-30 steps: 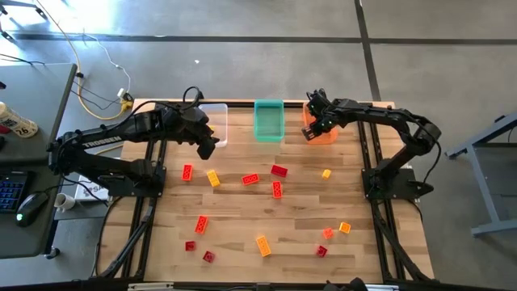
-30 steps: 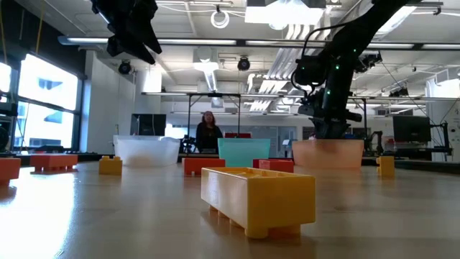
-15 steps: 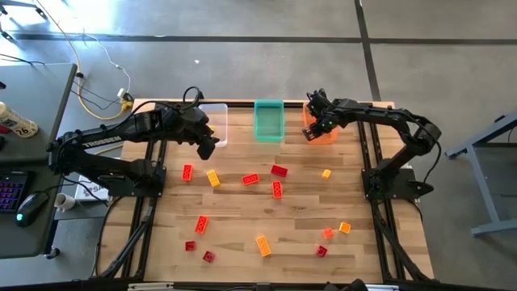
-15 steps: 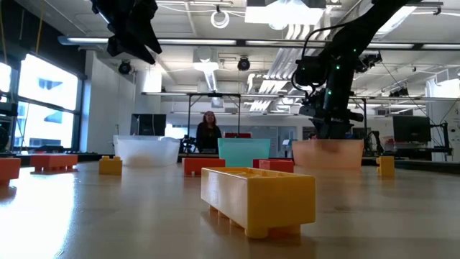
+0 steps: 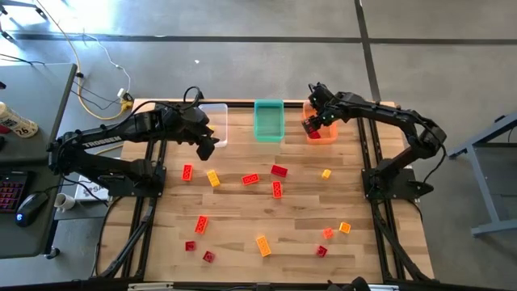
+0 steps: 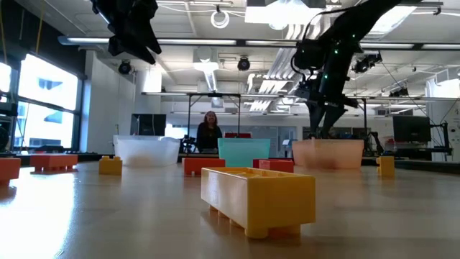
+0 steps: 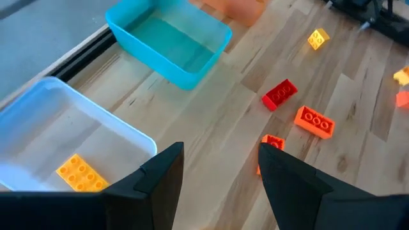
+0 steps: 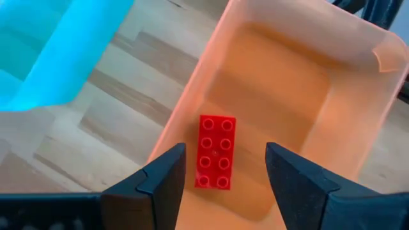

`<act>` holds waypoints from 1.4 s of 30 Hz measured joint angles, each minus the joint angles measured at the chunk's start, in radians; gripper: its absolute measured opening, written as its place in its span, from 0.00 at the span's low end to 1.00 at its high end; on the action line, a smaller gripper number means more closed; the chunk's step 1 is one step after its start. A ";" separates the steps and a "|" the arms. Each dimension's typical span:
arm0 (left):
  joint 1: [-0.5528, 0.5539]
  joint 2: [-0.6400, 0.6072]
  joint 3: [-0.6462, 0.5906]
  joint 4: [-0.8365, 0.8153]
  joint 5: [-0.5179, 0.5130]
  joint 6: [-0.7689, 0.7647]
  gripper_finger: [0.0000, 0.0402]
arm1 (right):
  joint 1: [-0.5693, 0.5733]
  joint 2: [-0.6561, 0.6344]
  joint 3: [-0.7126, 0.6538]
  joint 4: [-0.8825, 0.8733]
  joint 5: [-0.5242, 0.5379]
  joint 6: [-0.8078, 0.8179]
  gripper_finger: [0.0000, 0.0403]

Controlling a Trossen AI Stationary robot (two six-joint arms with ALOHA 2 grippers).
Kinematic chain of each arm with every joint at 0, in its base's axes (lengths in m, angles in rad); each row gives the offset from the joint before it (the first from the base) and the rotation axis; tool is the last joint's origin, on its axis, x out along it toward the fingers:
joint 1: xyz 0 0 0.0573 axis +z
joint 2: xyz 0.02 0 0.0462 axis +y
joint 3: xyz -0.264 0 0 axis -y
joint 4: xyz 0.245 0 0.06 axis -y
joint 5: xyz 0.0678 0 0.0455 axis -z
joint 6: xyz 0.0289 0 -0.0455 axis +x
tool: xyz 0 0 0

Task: Sort & place blocks by color
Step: Put the yellow game piece into the transparent bin

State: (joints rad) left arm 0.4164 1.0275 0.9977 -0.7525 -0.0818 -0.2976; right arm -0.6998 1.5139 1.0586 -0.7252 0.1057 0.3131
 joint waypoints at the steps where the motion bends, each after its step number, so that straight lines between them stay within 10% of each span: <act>1: 0.000 0.000 0.000 0.000 0.000 0.024 0.47 | 0.000 0.000 0.010 -0.013 -0.008 0.000 0.50; 9: 0.000 0.000 0.000 -0.021 0.043 0.139 0.47 | 0.050 0.000 0.088 -0.113 -0.050 0.045 0.50; 24: 0.000 0.000 0.000 -0.139 0.045 -0.553 0.47 | 0.227 0.001 0.191 -0.197 0.052 0.165 0.50; 42: -0.101 0.003 0.000 -0.315 -0.110 -0.859 0.47 | 0.277 0.001 0.223 -0.203 0.098 0.108 0.50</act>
State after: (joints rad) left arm 0.3153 1.0302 0.9977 -1.0672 -0.1919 -1.1565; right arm -0.4225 1.5150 1.2819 -0.9278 0.2037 0.4210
